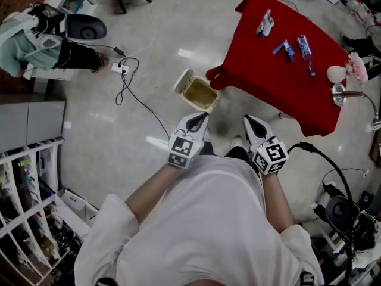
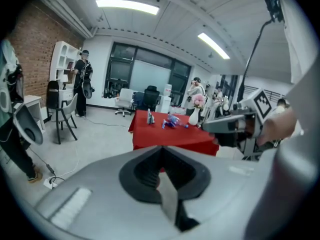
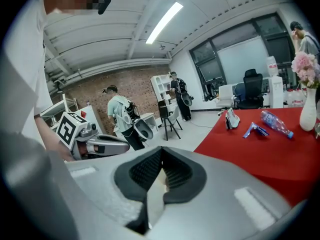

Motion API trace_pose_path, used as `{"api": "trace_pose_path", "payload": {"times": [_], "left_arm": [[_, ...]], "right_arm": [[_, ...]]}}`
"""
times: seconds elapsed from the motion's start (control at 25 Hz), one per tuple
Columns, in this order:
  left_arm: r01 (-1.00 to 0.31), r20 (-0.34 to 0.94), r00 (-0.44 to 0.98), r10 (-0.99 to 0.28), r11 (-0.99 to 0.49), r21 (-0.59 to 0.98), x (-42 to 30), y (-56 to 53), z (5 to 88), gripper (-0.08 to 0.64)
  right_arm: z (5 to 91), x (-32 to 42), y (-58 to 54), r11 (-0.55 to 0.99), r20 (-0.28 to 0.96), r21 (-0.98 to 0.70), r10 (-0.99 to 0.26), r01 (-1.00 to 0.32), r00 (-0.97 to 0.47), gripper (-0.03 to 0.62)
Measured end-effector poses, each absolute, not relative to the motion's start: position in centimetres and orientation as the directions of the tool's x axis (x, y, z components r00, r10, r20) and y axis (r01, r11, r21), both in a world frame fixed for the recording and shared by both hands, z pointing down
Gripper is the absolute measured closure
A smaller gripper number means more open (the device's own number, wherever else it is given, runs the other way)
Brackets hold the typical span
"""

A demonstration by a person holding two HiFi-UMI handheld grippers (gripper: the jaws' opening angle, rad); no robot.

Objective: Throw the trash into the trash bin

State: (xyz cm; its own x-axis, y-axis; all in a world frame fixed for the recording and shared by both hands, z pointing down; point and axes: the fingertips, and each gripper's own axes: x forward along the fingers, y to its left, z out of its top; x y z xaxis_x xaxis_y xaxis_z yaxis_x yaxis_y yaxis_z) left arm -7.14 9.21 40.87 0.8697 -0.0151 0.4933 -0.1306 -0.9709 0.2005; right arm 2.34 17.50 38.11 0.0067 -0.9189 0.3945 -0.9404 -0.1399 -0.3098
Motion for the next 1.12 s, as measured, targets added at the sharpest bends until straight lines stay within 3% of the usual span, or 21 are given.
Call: {"api": "trace_pose_path", "payload": {"times": [0.24, 0.52, 1.12], "left_arm": [[-0.117, 0.492, 0.87, -0.013, -0.976, 0.181, -7.3, 8.2, 40.6, 0.555], [-0.206, 0.495, 0.864, -0.089, -0.96, 0.187, -6.4, 7.0, 40.6, 0.554], [-0.557, 0.524, 0.754, -0.397, -0.809, 0.189, -2.6, 3.0, 41.5, 0.554]], "right_arm": [[38.2, 3.1, 16.7, -0.185, 0.396, -0.306, -0.917, -0.934, 0.052, 0.591], [38.2, 7.6, 14.9, -0.168, 0.384, -0.318, -0.923, -0.933, 0.034, 0.589], [41.8, 28.5, 5.7, -0.266, 0.498, -0.309, -0.863, -0.913, 0.083, 0.483]]}}
